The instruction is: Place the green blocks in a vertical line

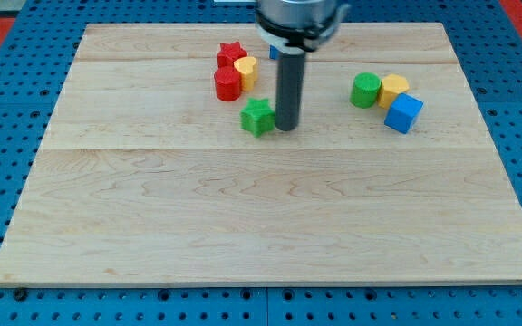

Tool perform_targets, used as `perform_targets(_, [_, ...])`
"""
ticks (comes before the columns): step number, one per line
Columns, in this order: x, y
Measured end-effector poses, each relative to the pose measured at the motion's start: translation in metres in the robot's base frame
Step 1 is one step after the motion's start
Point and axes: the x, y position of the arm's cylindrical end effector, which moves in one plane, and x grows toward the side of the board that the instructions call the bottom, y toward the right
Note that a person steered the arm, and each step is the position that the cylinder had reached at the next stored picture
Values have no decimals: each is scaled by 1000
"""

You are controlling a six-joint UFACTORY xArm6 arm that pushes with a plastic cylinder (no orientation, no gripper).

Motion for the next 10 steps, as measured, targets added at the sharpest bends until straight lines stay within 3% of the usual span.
perform_targets(2, [-18, -15])
perform_targets(4, [-96, 91])
perform_targets(5, [-89, 152])
perform_targets(8, [37, 65])
perform_targets(9, [48, 56])
perform_targets(10, [18, 93])
